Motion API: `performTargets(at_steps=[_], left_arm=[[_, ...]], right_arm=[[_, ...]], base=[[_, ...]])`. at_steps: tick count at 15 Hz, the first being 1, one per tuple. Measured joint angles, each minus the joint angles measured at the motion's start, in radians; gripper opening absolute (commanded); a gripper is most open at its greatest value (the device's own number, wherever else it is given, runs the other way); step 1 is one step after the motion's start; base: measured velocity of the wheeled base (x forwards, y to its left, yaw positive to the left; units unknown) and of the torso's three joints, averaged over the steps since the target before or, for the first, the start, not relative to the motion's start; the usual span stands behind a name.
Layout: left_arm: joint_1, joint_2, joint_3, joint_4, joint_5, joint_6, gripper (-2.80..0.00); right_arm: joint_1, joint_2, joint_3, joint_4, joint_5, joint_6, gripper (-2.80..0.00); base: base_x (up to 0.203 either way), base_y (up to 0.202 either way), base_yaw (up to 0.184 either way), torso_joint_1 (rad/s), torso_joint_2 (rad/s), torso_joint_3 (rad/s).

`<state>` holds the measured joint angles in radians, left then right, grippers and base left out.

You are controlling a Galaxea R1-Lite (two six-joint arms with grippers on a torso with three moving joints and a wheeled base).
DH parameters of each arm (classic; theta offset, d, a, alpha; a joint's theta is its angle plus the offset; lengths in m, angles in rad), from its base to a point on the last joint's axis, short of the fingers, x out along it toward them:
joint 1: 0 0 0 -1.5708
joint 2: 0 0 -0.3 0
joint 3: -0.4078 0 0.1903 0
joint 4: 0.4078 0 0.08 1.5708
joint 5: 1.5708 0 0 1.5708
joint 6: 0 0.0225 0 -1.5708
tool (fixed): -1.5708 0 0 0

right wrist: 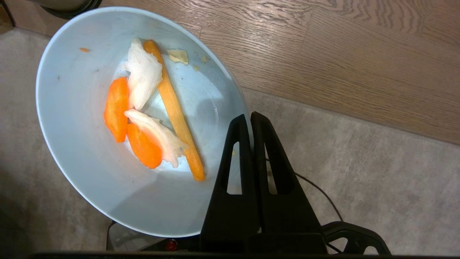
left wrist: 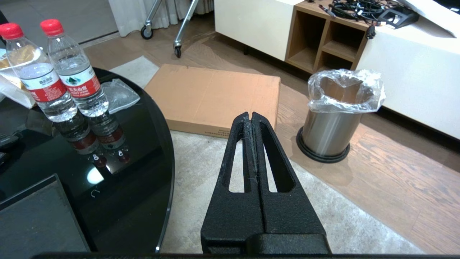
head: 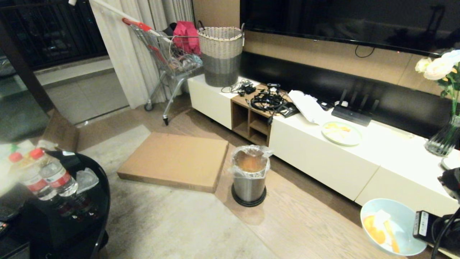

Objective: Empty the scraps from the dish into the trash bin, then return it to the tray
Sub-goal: Move the bowl over the trash can

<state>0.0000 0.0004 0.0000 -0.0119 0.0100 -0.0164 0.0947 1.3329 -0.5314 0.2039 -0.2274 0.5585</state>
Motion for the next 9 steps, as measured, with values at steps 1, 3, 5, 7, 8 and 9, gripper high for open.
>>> performTargets(at_steps=[1,3,5,7,8,9], left_arm=[[0.000,0.000,0.000,0.000,0.000,0.000,-2.80],[0.000,0.000,0.000,0.000,0.000,0.000,-2.80],[0.000,0.000,0.000,0.001,-0.001,0.000,-2.80],[0.000,0.000,0.000,0.000,-0.001,0.001,-2.80],[0.000,0.000,0.000,0.000,-0.001,0.000,-2.80],[0.000,0.000,0.000,0.000,-0.002,0.000,-2.80]], right_arm=[[0.000,0.001,0.000,0.000,0.000,-0.002,-2.80],[0.001,0.002,0.003,0.000,0.000,-0.002,-2.80],[0.001,0.004,0.004,0.001,-0.001,-0.002,-2.80],[0.001,0.005,0.004,0.001,-0.001,-0.002,-2.80],[0.001,0.007,0.004,0.000,0.000,-0.002,-2.80],[0.001,0.009,0.004,0.000,-0.001,-0.002,-2.80]], base=[[0.000,0.000,0.000,0.000,0.00,0.000],[0.000,0.000,0.000,0.000,0.00,0.000],[0.000,0.000,0.000,0.000,0.00,0.000],[0.000,0.000,0.000,0.000,0.00,0.000],[0.000,0.000,0.000,0.000,0.00,0.000],[0.000,0.000,0.000,0.000,0.00,0.000]])
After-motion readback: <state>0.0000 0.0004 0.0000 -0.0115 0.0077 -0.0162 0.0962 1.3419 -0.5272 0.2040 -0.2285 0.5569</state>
